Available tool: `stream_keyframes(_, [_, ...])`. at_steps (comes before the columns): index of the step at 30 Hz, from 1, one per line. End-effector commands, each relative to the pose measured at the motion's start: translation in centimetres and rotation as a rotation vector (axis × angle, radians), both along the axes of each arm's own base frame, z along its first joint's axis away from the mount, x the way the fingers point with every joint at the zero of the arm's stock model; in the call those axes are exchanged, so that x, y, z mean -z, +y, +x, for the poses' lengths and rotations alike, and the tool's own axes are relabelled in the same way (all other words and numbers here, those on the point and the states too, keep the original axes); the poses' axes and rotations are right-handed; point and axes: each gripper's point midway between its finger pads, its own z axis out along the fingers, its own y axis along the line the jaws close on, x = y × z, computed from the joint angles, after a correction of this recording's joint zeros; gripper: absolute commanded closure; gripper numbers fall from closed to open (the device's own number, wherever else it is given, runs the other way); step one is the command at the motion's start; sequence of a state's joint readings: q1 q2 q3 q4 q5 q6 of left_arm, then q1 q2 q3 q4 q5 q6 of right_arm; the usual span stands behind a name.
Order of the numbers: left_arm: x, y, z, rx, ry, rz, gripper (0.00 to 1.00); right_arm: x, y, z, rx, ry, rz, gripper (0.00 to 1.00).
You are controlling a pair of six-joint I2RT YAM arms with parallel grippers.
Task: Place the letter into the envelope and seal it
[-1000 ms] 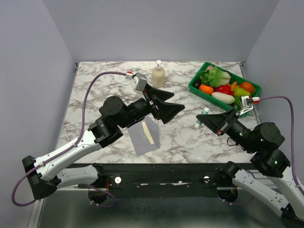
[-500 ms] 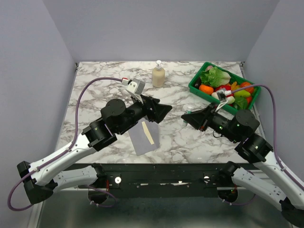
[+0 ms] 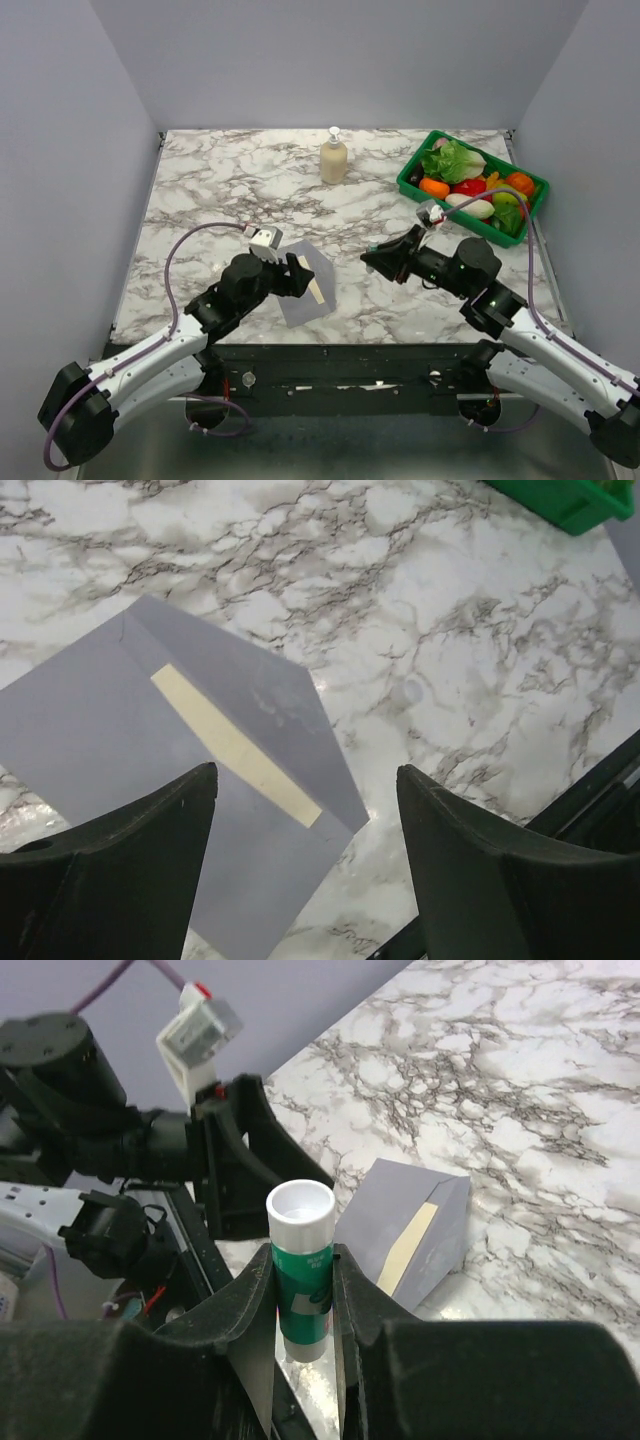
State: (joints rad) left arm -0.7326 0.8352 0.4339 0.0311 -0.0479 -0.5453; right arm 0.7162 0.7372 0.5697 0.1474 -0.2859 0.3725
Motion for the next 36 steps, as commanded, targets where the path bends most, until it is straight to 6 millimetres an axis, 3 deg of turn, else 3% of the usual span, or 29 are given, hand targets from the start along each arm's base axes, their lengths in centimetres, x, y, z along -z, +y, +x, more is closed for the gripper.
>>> stream_keyframes(1, [-2.5, 0.6, 1.3, -0.032, -0.224, -0.079, 0.19, 0.1, 1.1, 1.4, -0.001, -0.057, 0.016, 0.99])
stream_keyframes(6, [-0.6, 1.0, 1.2, -0.044, -0.247, -0.090, 0.18, 2.1, 2.5, 3.0, -0.004, -0.039, 0.005, 0.99])
stream_keyframes(8, [-1.2, 0.8, 1.0, -0.033, -0.252, -0.114, 0.17, 3.4, 3.7, 3.3, -0.048, -0.008, -0.036, 0.99])
stream_keyframes(11, [-2.2, 0.5, 1.6, -0.040, -0.234, -0.092, 0.16, 2.8, 5.4, 2.7, -0.162, 0.018, -0.071, 0.99])
stream_keyframes(12, [-4.3, 0.0, 2.3, -0.046, -0.253, -0.102, 0.16, 3.6, 6.0, 2.7, -0.193, 0.050, -0.093, 0.99])
stream_keyframes(14, [-3.3, -0.5, 2.8, -0.031, -0.191, -0.032, 0.16, 3.0, 7.0, 1.8, -0.281, 0.080, -0.102, 0.99])
stream_keyframes(15, [-4.8, -1.1, 3.4, -0.027, -0.201, -0.034, 0.16, 3.6, 7.4, 1.7, -0.304, 0.104, -0.115, 0.99])
stream_keyframes(17, [-3.9, -1.7, 3.8, -0.015, -0.160, 0.004, 0.16, 3.4, 7.9, 1.1, -0.357, 0.131, -0.130, 0.99])
stream_keyframes(23, [-4.0, -2.8, 4.3, 0.028, -0.165, 0.013, 0.17, 4.4, 8.4, 0.1, -0.425, 0.208, -0.189, 0.99])
stream_keyframes(36, [-5.0, -4.2, 4.3, 0.116, -0.187, 0.047, 0.18, 4.6, 9.4, -0.2, -0.475, 0.247, -0.202, 0.99])
